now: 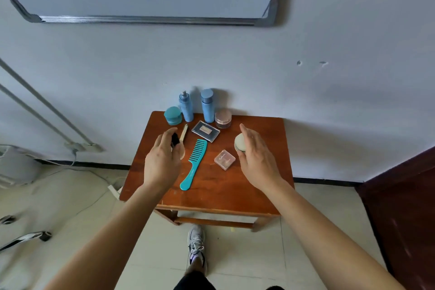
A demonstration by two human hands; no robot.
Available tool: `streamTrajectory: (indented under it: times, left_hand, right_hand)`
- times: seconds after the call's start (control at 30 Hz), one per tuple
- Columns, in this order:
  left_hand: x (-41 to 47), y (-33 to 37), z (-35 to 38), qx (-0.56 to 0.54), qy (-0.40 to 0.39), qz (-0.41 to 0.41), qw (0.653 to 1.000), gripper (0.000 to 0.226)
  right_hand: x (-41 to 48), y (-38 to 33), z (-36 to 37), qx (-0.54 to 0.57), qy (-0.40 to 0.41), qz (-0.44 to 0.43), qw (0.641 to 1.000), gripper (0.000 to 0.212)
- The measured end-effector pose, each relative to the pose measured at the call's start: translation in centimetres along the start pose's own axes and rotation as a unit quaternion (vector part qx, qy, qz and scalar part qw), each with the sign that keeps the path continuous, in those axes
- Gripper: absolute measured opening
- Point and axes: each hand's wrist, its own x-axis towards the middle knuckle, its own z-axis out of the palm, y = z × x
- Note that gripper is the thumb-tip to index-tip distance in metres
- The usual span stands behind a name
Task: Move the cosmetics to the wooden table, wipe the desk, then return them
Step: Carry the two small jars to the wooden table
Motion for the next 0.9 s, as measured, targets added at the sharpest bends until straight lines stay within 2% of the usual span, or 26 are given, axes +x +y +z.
streamTrajectory:
  times: [0.33, 0.57, 0.7, 0.9]
  left_hand:
    - [13.6, -9.3, 5.6, -0.001, -0.091, -0.065, 0.994, 0.035]
    - [18.2, -12.3, 8.8, -0.013, -0.126, -0.073, 0.989, 0.034]
    - [19.2, -13.1, 9.8, -0.008, -0.145, -0.045, 0.988, 0.036]
    - [19.4, -14.1, 9.8, 0.001, -0.164, -0.014, 0.986, 0.043]
  right_hand:
    - [9.5, 0.3, 10.1, -0.023, -0.097, 0.167, 0.981, 0.084]
    - [12.2, 0.4, 15.4, -0.059, -0.142, 0.203, 0.967, 0.077]
    - [12.8, 0.5, 16.8, -0.061, -0.147, 0.210, 0.965, 0.072]
    - [12.6, 0.3, 16.9, -0.053, -0.162, 0.228, 0.959, 0.078]
